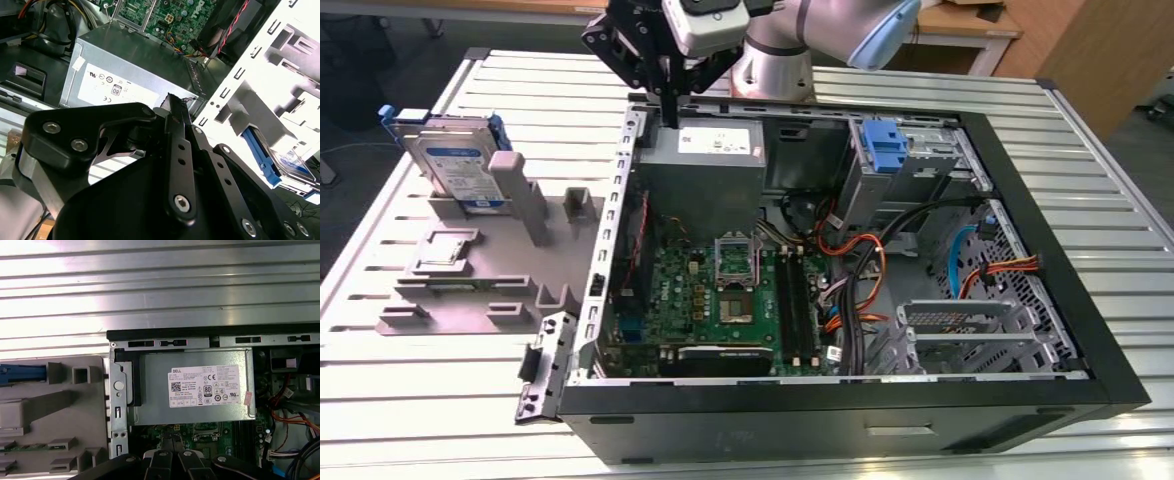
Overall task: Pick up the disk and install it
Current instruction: 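Reach for the disk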
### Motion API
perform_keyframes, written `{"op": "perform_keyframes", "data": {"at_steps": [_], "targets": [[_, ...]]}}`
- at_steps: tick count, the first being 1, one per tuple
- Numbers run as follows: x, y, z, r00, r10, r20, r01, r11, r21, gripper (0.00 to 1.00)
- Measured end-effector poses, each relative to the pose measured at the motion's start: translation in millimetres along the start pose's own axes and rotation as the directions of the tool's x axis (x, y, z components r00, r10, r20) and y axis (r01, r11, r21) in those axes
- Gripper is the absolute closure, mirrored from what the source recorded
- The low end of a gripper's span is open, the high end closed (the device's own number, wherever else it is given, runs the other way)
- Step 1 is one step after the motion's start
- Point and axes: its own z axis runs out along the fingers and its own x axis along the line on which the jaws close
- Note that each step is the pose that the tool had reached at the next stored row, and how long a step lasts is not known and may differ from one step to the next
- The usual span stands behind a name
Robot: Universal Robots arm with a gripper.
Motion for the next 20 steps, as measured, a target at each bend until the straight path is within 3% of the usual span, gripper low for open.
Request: {"op": "perform_keyframes", "data": {"at_steps": [11,20], "targets": [[1.1,1.3,0.4,1.0000,0.000,0.0001,0.000,1.0000,-0.0001,0.90],[13.3,1.4,1.5,1.0000,0.000,-0.0012,0.000,1.0000,0.0000,0.90]]}}
